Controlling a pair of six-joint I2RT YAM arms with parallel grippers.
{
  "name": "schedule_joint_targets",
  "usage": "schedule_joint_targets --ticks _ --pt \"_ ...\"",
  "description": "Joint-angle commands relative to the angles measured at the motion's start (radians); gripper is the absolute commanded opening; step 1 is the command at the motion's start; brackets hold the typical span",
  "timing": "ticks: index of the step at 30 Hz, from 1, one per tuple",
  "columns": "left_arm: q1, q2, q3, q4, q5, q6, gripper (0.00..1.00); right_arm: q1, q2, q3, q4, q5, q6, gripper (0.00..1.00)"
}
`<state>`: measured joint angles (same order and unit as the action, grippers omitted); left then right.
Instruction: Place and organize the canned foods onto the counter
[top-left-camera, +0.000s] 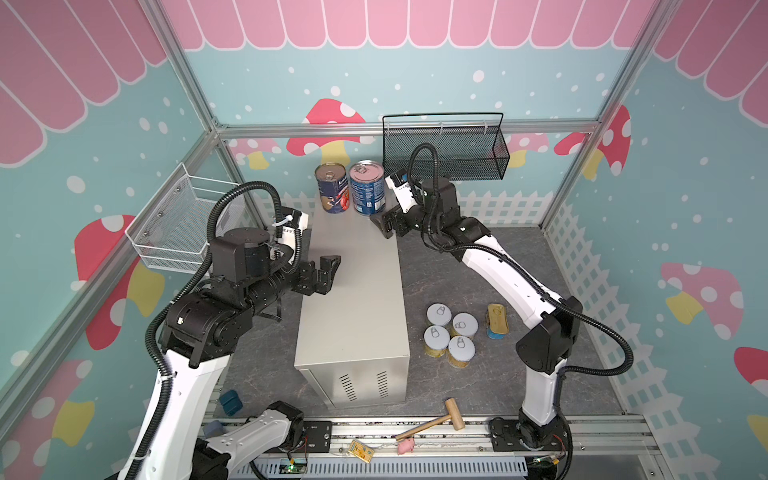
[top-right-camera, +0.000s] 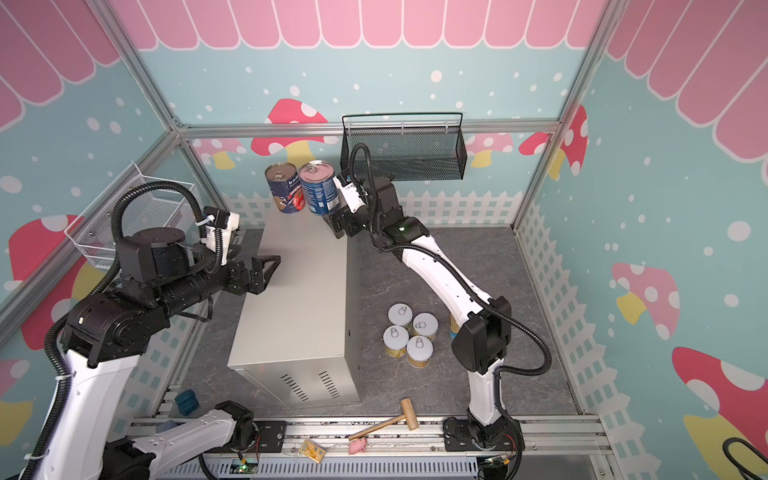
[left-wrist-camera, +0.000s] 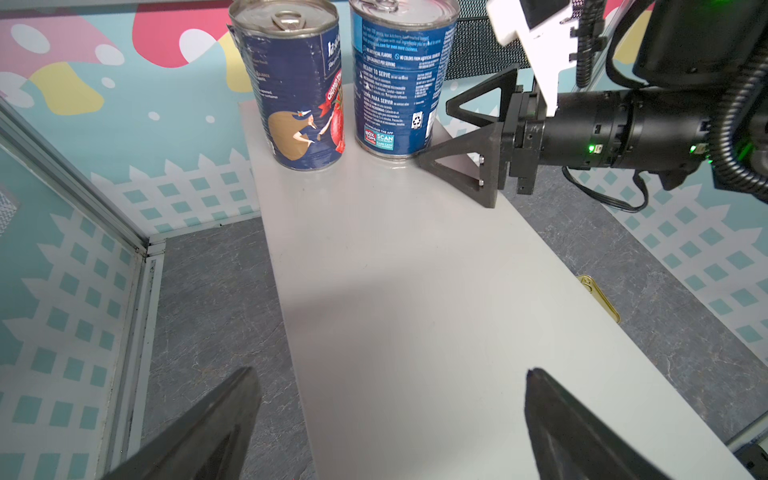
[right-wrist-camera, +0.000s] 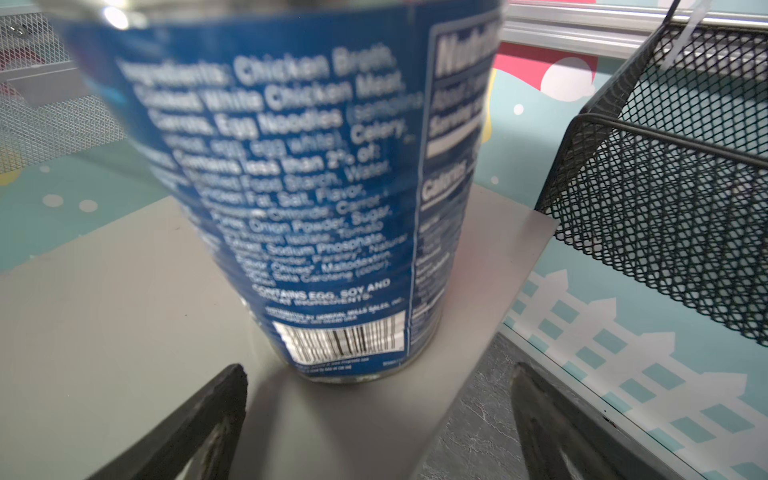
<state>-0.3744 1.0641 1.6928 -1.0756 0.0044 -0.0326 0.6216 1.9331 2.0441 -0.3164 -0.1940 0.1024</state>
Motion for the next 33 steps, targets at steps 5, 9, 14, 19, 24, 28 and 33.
schedule_joint_targets --ticks 5,9,14,19,24,28,33 --pt "0.005 -0.013 -0.013 0.015 0.005 0.022 0.99 0.003 0.051 0.039 -0.012 0.034 -0.001 0.99" --pt "0.005 -0.016 -0.015 0.014 0.003 0.023 0.99 0.003 0.053 0.038 -0.015 0.065 0.008 0.99" --pt "0.005 -0.016 -0.012 0.014 0.003 0.023 0.99 0.003 0.05 0.037 -0.014 0.076 0.008 0.99" --pt "0.005 -0.012 -0.007 0.014 0.006 0.023 0.99 0.003 0.042 0.036 -0.018 0.077 0.005 0.99" --pt "0.004 -0.011 -0.004 0.014 0.013 0.02 0.99 0.004 0.038 0.035 -0.027 0.093 -0.001 0.99" --pt "0.005 -0.011 0.002 0.013 0.015 0.019 0.99 0.003 0.03 0.031 -0.035 0.112 -0.009 0.99" --pt "0.005 -0.008 0.006 0.014 0.02 0.017 0.99 0.002 0.02 0.027 -0.036 0.128 -0.021 0.99"
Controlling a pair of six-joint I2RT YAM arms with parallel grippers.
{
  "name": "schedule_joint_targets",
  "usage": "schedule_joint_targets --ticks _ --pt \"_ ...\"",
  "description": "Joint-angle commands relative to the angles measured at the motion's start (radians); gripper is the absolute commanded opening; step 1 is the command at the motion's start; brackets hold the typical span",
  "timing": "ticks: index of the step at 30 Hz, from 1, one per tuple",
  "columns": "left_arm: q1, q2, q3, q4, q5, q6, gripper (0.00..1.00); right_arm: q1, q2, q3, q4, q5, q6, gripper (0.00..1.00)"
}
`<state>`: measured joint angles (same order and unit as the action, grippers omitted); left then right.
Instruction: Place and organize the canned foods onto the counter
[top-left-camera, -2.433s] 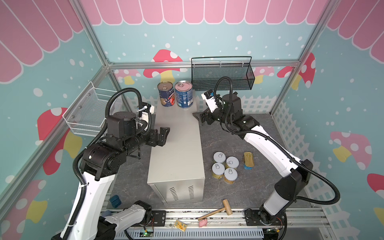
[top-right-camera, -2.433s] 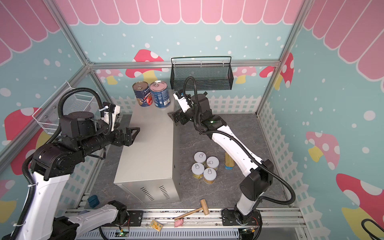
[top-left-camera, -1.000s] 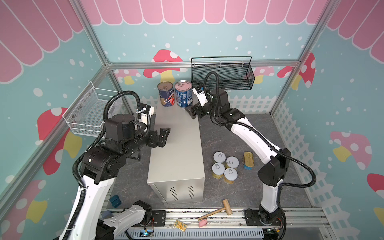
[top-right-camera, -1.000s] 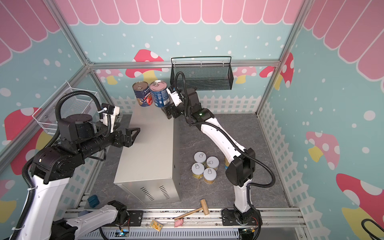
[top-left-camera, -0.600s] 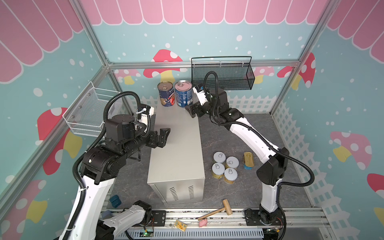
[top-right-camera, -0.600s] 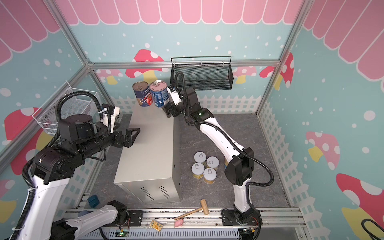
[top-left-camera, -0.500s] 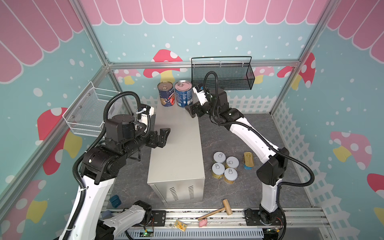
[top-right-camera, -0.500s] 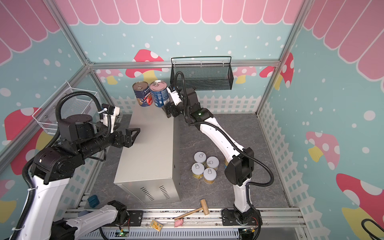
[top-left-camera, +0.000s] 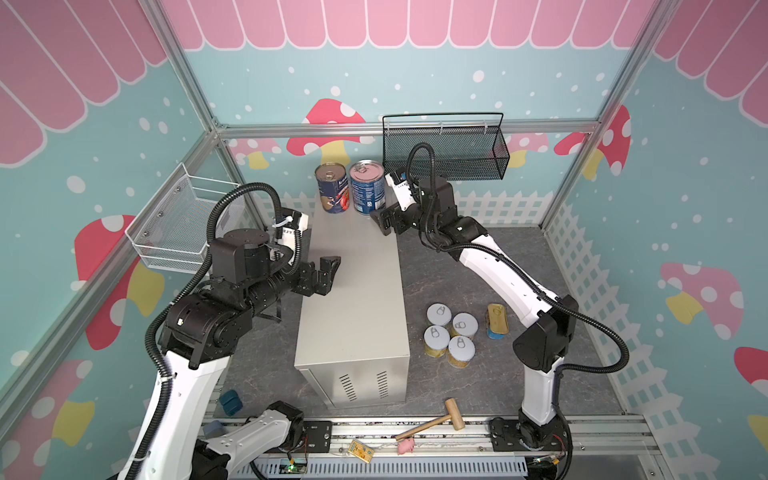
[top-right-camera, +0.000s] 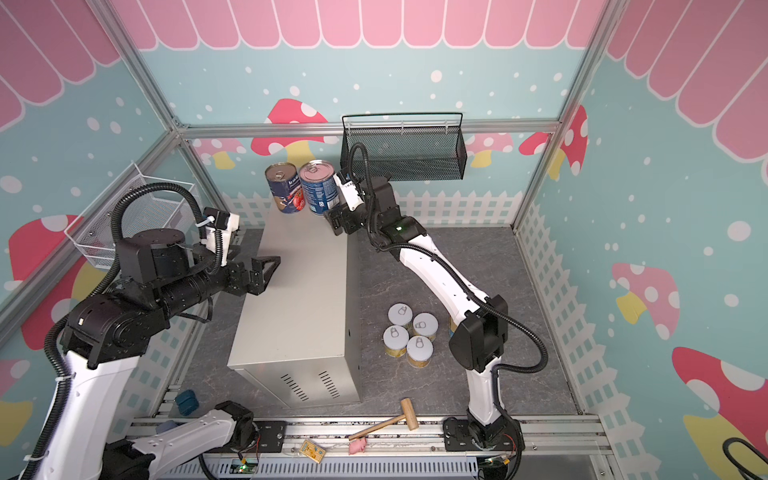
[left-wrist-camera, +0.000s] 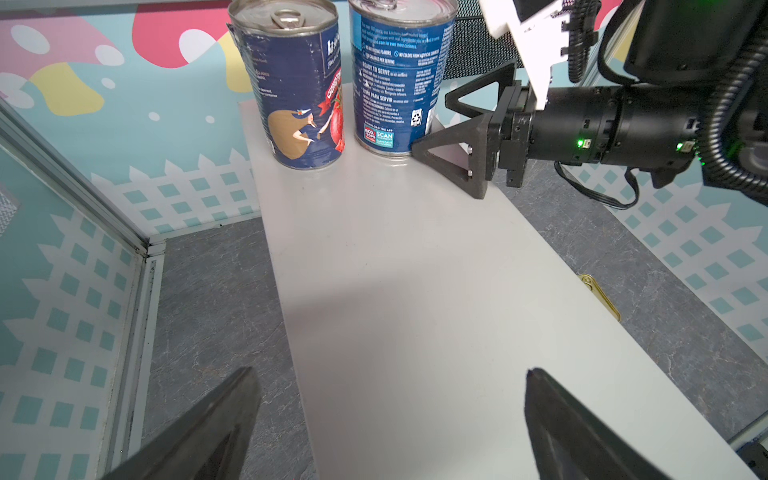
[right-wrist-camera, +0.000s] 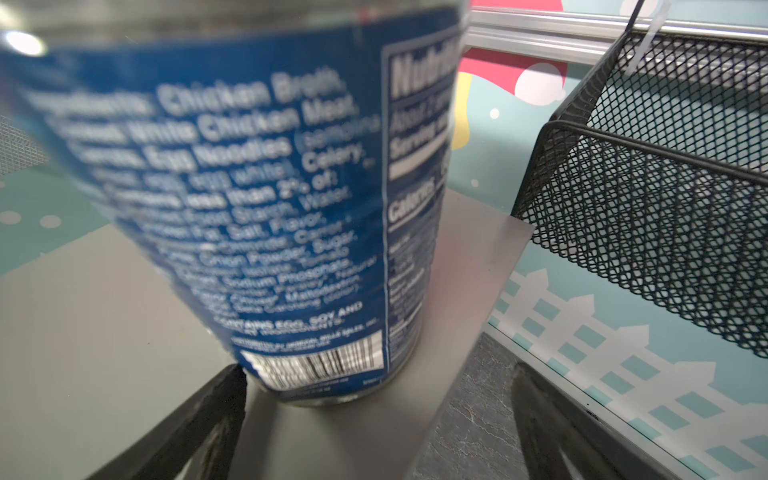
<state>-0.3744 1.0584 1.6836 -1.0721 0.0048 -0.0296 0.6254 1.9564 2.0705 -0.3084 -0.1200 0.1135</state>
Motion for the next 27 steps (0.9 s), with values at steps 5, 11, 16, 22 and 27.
schedule_joint_targets --ticks 5,11,16,22,27 --pt "0.005 -0.01 0.013 0.01 0.021 0.013 0.99 -0.002 -0.011 -0.007 -0.046 0.046 -0.032 0.99" --pt "0.005 -0.013 0.01 0.009 0.023 0.01 0.99 -0.001 -0.039 -0.036 -0.045 0.05 -0.036 0.99" --pt "0.004 -0.015 0.007 0.01 0.027 0.007 0.99 -0.003 -0.104 -0.09 -0.042 0.042 -0.042 0.99" --pt "0.004 -0.016 0.002 0.009 0.047 0.0 0.99 -0.003 -0.263 -0.276 0.01 0.075 -0.05 0.99" --pt "0.005 -0.013 0.005 -0.002 0.166 0.006 0.99 -0.017 -0.421 -0.466 -0.003 0.128 -0.031 0.99"
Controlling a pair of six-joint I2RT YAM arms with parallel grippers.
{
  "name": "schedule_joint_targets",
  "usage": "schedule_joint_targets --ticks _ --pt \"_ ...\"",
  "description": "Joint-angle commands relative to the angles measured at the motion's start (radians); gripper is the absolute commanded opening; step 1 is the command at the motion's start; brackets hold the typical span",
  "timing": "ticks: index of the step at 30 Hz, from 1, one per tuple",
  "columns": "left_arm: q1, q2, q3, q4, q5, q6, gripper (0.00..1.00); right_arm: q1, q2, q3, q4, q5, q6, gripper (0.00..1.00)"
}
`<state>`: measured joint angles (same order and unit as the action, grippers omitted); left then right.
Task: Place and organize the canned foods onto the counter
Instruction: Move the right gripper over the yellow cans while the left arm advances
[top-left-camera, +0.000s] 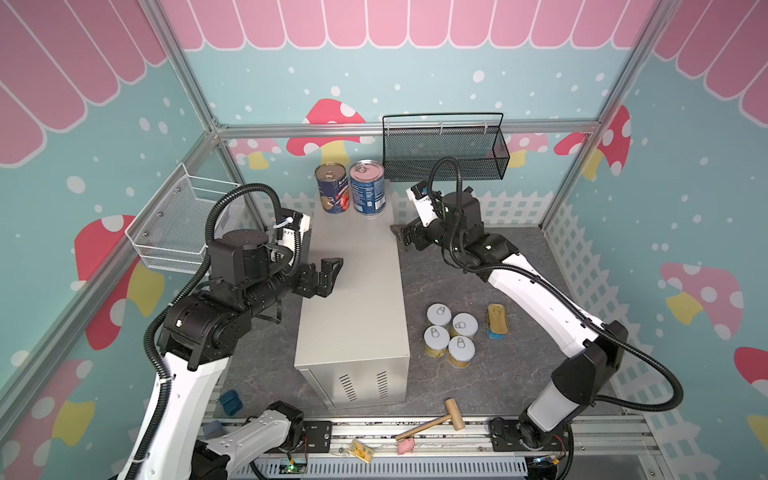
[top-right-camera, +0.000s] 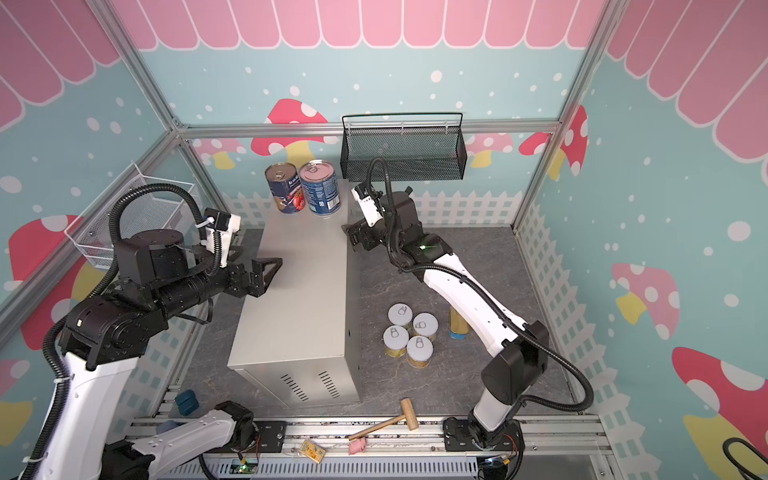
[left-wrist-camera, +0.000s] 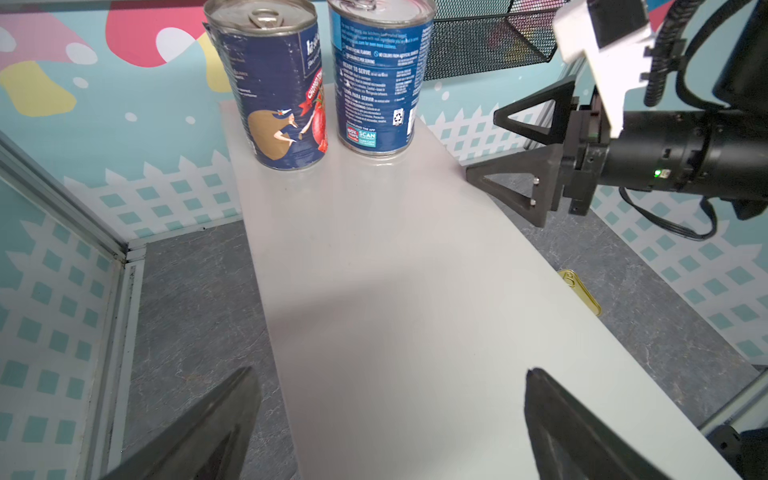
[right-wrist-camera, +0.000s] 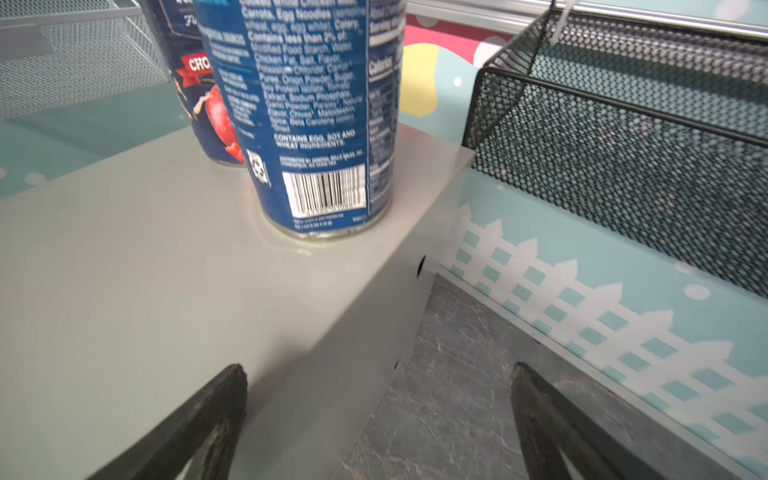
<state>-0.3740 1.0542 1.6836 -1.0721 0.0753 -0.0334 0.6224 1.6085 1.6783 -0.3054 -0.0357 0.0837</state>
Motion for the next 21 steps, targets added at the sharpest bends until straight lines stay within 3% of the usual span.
schedule_joint_targets --ticks 1,4,6,13,21 --pt "0.001 -0.007 0.005 -0.004 0.138 0.01 0.99 -0.021 -0.102 -0.119 -0.018 0.057 0.007 0.99" --pt "-0.024 0.012 0.009 -0.014 0.226 0.0 0.99 -0.046 -0.186 -0.252 -0.057 0.101 0.039 0.99" --pt "-0.067 0.031 0.014 -0.025 0.228 -0.002 0.99 -0.067 -0.253 -0.344 -0.071 0.112 0.064 0.99" --pt "-0.271 0.091 0.047 -0.04 0.112 -0.002 0.99 -0.101 -0.476 -0.621 -0.126 0.132 0.154 0.99" --pt "-0.402 0.128 0.054 -0.02 0.036 -0.026 0.99 -0.135 -0.592 -0.825 -0.232 0.158 0.269 0.98"
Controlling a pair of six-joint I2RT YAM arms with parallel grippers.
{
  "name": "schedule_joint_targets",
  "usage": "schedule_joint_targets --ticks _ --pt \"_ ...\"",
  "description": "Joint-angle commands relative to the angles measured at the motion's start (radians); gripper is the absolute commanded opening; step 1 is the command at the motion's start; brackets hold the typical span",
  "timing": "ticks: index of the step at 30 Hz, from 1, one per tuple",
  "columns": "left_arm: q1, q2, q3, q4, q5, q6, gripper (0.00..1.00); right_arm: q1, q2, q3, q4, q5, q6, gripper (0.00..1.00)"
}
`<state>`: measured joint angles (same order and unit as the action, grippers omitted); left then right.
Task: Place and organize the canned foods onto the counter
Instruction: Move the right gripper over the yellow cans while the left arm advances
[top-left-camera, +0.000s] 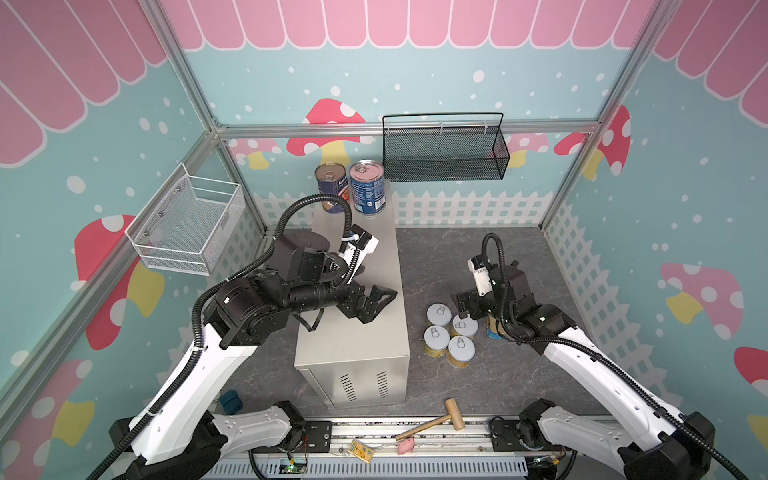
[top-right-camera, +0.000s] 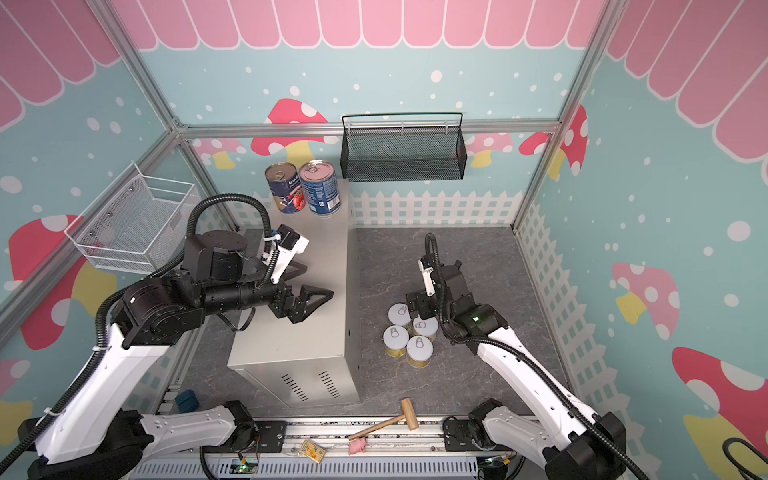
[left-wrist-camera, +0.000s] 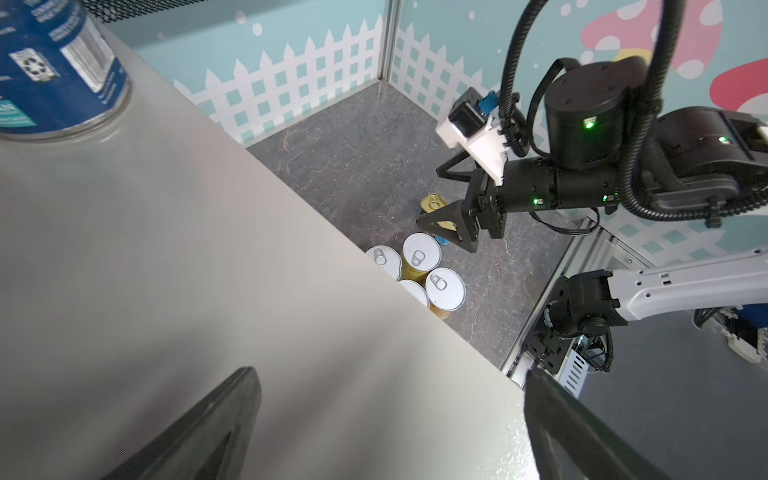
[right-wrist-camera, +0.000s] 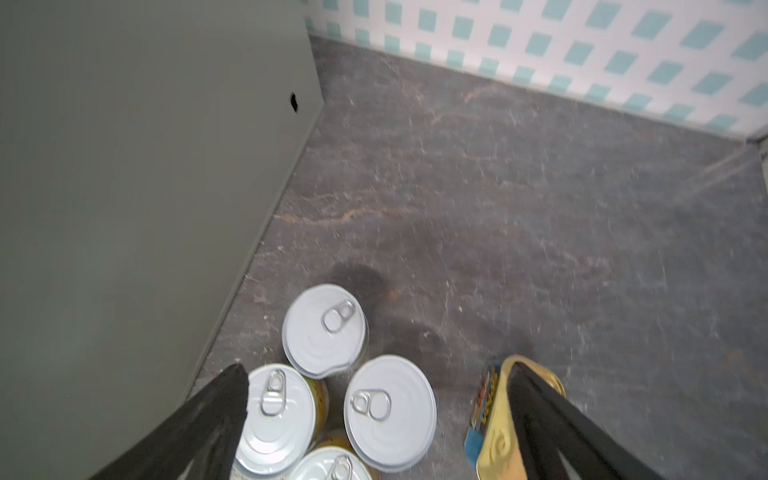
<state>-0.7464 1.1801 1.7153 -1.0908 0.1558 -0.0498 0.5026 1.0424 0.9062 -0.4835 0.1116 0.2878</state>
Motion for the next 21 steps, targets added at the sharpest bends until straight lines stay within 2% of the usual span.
schedule_joint_targets --ticks 1,5,11,21 --pt "-0.043 0.003 0.019 0.006 -0.049 -0.014 0.99 -0.018 -0.041 -0.077 -0.049 -0.005 0.074 0.97" --pt "-0.082 0.003 0.011 0.025 -0.065 -0.034 0.99 -0.019 -0.08 -0.16 -0.025 -0.046 0.089 0.97" --pt "-0.134 0.021 0.022 0.031 -0.082 -0.047 0.99 -0.02 -0.081 -0.224 0.008 -0.083 0.09 0.87" --pt "-0.157 0.017 0.026 0.031 -0.105 -0.041 0.99 -0.02 0.001 -0.233 0.046 -0.101 0.077 0.87"
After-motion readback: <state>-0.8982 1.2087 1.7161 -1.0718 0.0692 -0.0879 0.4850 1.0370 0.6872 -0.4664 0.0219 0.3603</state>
